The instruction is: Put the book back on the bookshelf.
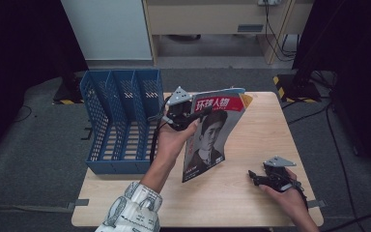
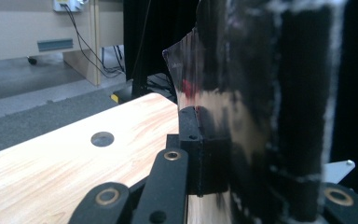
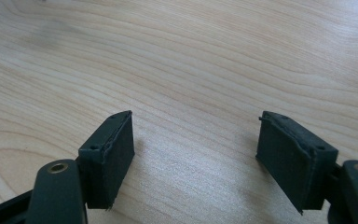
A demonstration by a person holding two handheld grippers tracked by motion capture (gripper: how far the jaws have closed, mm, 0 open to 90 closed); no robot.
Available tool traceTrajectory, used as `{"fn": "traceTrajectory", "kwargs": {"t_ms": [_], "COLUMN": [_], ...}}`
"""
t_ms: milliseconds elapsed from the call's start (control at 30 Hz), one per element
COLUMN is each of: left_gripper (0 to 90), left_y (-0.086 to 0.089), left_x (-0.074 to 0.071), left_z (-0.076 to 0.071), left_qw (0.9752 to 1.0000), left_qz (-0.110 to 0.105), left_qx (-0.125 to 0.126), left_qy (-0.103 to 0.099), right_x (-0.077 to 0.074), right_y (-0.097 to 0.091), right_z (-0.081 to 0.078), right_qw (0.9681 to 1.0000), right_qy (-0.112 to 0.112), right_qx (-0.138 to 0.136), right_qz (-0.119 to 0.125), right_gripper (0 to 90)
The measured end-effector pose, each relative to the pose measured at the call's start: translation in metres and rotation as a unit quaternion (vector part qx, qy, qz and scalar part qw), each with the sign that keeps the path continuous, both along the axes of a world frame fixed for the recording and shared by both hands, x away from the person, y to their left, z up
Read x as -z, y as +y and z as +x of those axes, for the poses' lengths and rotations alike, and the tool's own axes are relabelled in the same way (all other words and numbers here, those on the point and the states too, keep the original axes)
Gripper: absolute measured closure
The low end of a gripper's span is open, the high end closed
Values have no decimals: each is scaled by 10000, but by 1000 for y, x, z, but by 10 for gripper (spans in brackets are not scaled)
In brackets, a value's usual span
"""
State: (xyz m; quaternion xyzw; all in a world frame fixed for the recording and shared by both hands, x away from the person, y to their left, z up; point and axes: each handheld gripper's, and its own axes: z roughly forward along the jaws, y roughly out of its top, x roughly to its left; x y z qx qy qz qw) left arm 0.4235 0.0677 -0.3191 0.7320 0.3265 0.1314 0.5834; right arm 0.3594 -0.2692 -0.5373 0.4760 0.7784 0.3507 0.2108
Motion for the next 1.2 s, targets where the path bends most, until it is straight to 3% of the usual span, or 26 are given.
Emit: {"fn": "traceTrajectory", "kwargs": {"t_ms": [567,1200], "left_gripper": [866,866], "left_y": [17,33], "left_x": [-17,-26], "left_z": [-6,-7], "left_qw": [9998,9996], "left_qz": [-65,-87], "left_qx": [-141,-270], "left_qy": [-103,-96], "right_x": [0,0], "right_y": [0,0], "right_z": [1,1], "right_qw": [10000,10000], "right_qy": [-3,-3], "right_qx": [-14,-16], "right_qz": [8,9], "right_gripper": [274,274]}}
